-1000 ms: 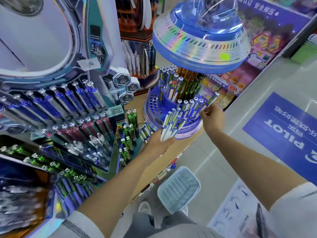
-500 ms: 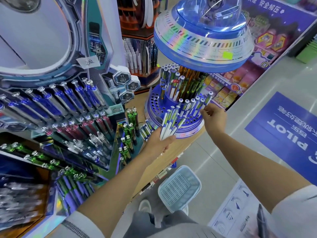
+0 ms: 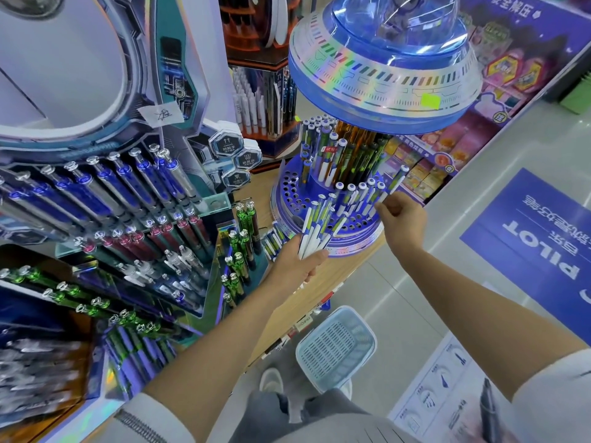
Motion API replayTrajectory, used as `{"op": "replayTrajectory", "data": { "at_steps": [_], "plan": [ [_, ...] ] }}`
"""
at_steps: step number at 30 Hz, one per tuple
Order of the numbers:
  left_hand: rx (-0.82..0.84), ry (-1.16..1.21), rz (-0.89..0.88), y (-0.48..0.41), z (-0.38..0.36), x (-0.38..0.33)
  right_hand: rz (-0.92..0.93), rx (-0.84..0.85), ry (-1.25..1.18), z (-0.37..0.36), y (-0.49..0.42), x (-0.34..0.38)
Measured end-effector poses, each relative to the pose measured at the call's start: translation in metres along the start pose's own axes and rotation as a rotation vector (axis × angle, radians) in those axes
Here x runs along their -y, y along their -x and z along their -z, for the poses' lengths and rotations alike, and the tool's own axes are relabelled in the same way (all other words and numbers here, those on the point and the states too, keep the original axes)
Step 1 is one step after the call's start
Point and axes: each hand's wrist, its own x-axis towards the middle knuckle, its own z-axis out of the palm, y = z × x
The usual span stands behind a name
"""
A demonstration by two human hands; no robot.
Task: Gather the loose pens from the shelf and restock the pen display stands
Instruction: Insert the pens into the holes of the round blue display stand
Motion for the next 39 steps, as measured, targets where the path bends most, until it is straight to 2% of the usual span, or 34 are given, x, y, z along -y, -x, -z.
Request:
{"op": "replayTrajectory", "data": {
  "at_steps": [5,11,17,20,23,26,27,28,32,33,37,39],
  "plan": [
    [0.003,0.023,-0.019,0.001,-0.001,-0.001,0.006,-0.020,0.004,0.003,0.001,-0.002],
    [0.004,0.035,-0.036,0.002,-0.003,-0.002,-0.034,0.076,0.085,-0.002,0.001,-0.010],
    [-0.012,0.041,-0.026,0.003,-0.003,0.002,-0.016,-0.004,0.259,-0.010,-0.003,-0.020],
    [-0.022,0.036,-0.022,0.004,-0.003,0.004,-0.053,0.042,0.266,-0.008,-0.002,-0.025],
    [-0.017,0.053,-0.030,0.007,-0.005,0.003,-0.013,0.045,0.260,-0.005,-0.001,-0.025],
    [-0.010,0.058,-0.044,0.010,-0.008,0.000,0.060,-0.075,0.103,0.000,0.014,-0.015],
    [-0.008,0.057,-0.047,0.010,-0.009,-0.001,0.070,-0.067,0.027,0.001,0.021,-0.012],
    [-0.005,0.058,-0.051,0.010,-0.011,-0.001,0.056,-0.001,-0.055,0.001,0.029,-0.006],
    [0.010,0.046,-0.066,0.010,-0.020,-0.001,-0.129,0.568,-0.336,0.004,0.053,0.011],
    [0.012,0.040,-0.065,0.010,-0.022,-0.001,-0.164,0.637,-0.394,0.004,0.055,0.012],
    [0.007,0.006,-0.030,0.007,-0.026,0.003,-0.180,0.562,-0.523,0.009,0.053,0.013],
    [-0.005,0.017,-0.007,0.005,-0.026,0.005,-0.154,0.465,-0.544,0.016,0.048,0.015]
  ]
}}
